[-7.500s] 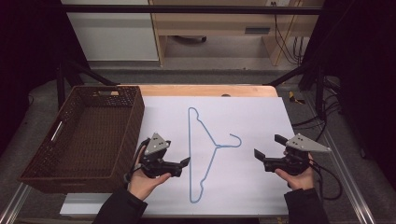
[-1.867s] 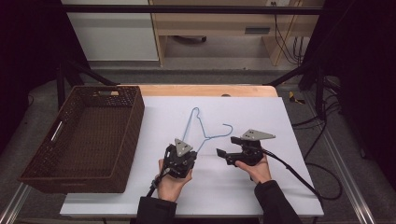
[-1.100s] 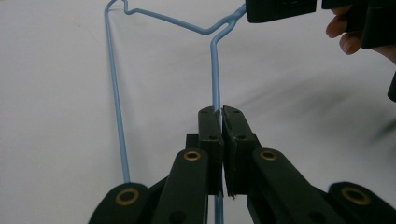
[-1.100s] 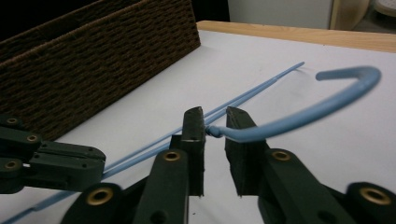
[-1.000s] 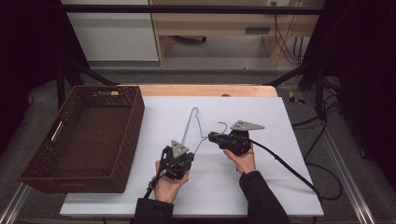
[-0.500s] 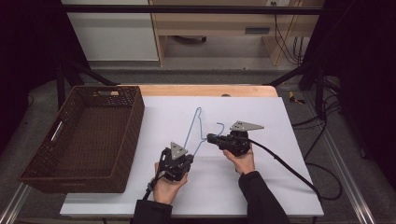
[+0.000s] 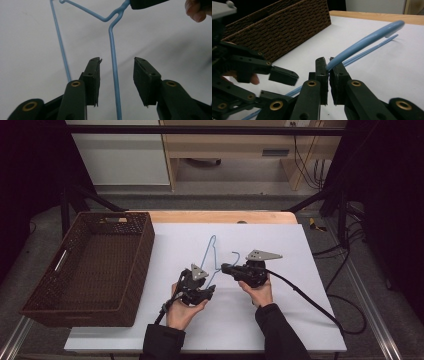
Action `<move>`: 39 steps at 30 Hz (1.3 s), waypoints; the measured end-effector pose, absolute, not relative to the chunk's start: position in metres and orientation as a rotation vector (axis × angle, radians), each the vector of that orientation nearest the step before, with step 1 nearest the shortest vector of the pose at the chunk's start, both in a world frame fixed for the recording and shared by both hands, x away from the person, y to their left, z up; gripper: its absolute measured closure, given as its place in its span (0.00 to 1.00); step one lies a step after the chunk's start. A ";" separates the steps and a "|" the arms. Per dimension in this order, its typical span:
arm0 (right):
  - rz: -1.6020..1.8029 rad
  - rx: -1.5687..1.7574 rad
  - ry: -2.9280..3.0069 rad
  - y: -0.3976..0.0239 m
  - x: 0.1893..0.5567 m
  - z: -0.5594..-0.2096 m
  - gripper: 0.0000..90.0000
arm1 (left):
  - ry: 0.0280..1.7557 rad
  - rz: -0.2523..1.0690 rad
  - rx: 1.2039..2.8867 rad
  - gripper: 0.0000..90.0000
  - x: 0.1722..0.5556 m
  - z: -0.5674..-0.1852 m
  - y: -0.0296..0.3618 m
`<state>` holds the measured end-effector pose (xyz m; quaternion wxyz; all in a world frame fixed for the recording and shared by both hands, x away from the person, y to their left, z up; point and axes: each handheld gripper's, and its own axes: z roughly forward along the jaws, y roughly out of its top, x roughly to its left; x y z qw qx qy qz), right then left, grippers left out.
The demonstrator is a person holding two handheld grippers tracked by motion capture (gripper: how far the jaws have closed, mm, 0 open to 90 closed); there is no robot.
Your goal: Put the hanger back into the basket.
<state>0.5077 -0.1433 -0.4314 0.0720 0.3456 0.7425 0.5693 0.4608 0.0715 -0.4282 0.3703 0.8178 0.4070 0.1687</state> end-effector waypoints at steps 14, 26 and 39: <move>1.707 1.037 2.231 -0.143 0.507 -0.430 0.95 | 1.092 0.468 2.121 0.95 0.464 -0.434 0.063; 1.713 1.044 2.186 -0.146 0.501 -0.423 0.81 | 1.102 0.550 2.084 0.97 0.460 -0.428 0.062; 1.629 0.992 2.161 -0.188 0.466 -0.405 0.52 | 1.036 0.581 2.040 0.97 0.454 -0.392 0.077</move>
